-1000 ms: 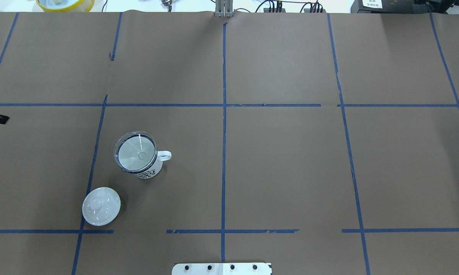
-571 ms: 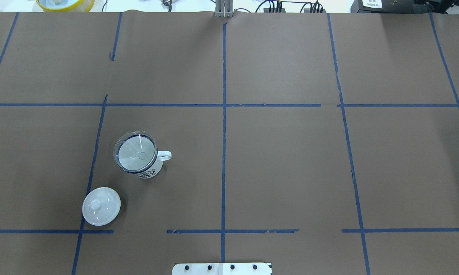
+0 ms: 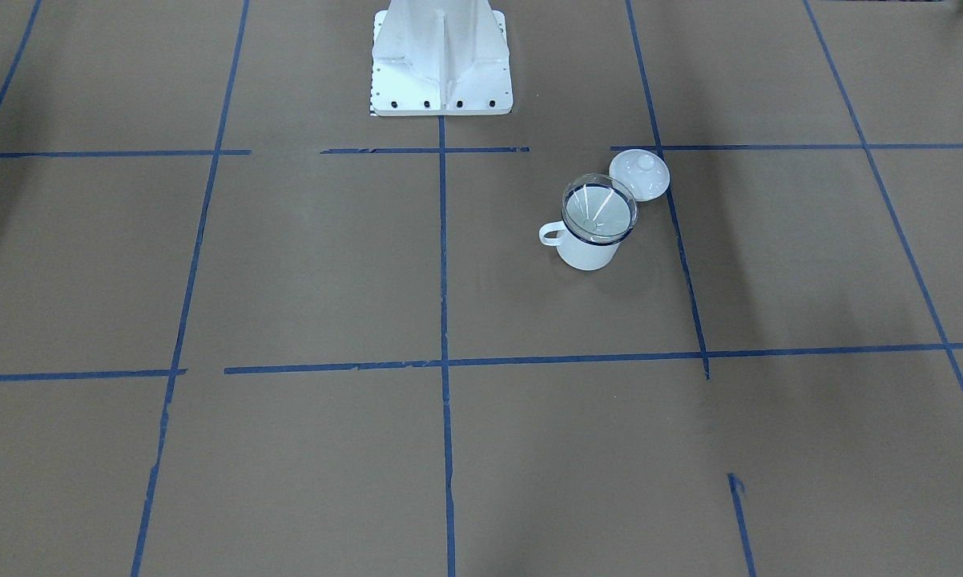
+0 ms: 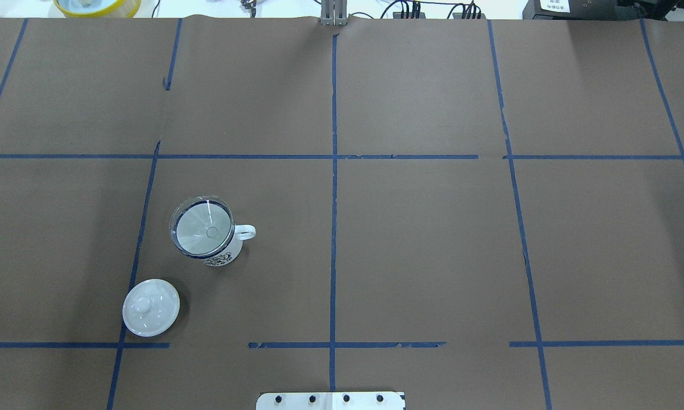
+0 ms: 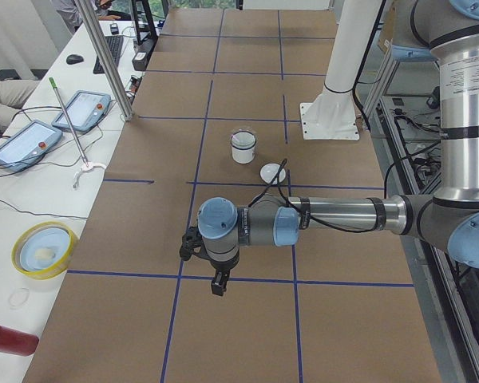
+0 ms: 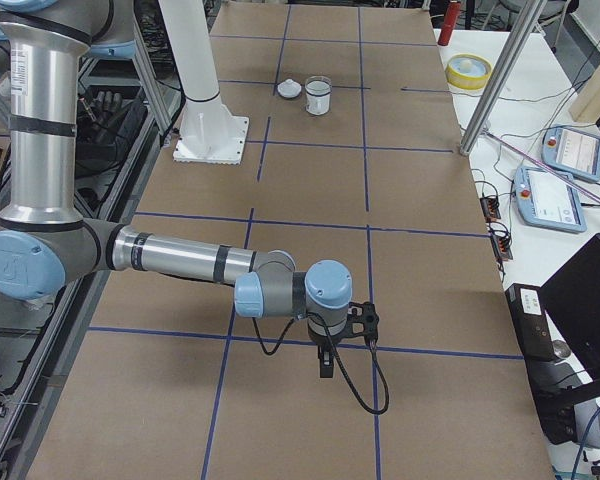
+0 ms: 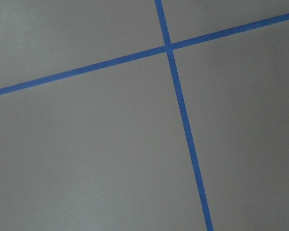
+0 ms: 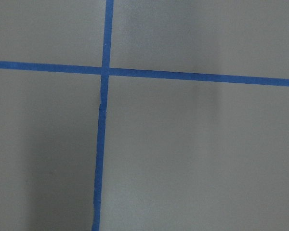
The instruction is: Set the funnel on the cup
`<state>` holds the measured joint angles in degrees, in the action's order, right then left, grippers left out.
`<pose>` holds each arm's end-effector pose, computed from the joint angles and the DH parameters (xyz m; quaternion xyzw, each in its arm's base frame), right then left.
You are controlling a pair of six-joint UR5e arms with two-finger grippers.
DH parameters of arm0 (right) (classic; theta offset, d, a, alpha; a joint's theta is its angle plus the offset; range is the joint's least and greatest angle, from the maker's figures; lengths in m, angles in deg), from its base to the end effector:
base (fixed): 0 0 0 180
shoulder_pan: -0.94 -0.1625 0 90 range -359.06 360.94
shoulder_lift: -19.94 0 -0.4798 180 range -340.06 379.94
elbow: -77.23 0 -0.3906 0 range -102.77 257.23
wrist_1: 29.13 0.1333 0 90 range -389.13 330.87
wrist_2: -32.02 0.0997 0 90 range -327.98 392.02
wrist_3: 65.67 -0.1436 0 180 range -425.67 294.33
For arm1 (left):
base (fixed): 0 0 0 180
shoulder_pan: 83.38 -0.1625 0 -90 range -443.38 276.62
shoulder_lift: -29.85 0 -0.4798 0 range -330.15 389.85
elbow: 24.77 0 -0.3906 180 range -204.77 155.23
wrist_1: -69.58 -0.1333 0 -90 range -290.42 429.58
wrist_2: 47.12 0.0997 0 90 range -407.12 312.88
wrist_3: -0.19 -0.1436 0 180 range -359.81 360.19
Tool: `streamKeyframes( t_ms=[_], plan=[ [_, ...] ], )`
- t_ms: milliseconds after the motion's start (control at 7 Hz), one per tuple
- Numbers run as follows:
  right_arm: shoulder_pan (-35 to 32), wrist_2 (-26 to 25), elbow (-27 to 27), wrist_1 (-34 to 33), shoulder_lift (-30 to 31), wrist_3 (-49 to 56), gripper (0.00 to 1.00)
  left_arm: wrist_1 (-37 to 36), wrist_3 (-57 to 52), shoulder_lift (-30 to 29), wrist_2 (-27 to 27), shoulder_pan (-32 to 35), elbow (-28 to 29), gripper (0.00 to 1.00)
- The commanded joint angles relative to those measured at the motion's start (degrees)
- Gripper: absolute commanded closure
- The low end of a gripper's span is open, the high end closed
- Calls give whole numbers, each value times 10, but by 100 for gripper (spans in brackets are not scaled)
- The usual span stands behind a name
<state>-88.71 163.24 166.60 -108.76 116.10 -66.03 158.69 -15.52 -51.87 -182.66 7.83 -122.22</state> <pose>0.0360 -0.4429 0.7873 0.0271 -0.3520 -0.0109 0.9355 -0.0396 -0.4174 0.7465 0.0432 0.3848 0.1106 0.9153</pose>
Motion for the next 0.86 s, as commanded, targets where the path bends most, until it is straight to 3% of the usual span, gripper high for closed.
streamKeyframes(
  t_ms=[0,714],
  plan=[
    [0,0,0,0,0,0,0,8,-4,12,-8,4,1,0],
    [0,0,0,0,0,0,0,9,-4,14,-5,21,-5,0]
  ],
)
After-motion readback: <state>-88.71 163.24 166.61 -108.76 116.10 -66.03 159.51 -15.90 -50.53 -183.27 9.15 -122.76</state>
